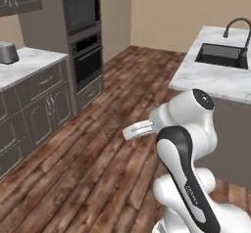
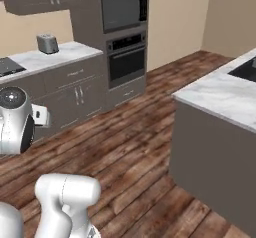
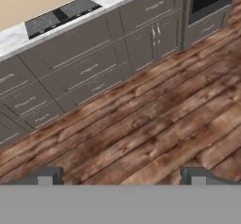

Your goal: Get the candle and the liquor from the cabinet and move them to the dining counter.

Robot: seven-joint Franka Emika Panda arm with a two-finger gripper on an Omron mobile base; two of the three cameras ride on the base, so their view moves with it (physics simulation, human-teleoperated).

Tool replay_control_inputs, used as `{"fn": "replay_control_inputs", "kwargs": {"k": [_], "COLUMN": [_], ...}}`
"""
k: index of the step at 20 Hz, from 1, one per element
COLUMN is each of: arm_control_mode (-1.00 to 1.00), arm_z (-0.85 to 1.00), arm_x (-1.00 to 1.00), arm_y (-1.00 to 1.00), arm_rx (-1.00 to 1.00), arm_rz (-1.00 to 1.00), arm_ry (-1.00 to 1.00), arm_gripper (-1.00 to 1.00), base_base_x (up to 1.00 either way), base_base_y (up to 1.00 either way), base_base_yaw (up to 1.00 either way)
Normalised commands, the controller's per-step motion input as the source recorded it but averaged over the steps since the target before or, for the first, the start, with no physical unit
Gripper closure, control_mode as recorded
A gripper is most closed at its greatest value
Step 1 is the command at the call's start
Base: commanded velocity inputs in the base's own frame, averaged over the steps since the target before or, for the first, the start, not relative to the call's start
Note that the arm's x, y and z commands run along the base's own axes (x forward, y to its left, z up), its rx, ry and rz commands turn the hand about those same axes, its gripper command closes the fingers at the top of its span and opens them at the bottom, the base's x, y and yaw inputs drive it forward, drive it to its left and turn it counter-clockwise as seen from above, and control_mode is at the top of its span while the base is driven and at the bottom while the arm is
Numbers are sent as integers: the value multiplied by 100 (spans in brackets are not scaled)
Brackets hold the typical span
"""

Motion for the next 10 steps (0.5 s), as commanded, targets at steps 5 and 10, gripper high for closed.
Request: {"fn": "replay_control_inputs", "kwargs": {"k": [5, 10], "arm_control_mode": [100, 100], "arm_z": [0, 0], "arm_x": [0, 0], "arm_y": [0, 0], "arm_rx": [0, 0], "arm_rz": [0, 0], "arm_ry": [0, 0], "arm_gripper": [-100, -100], "base_base_x": [-48, -47], "base_base_y": [72, 74], "base_base_yaw": [48, 49]}}
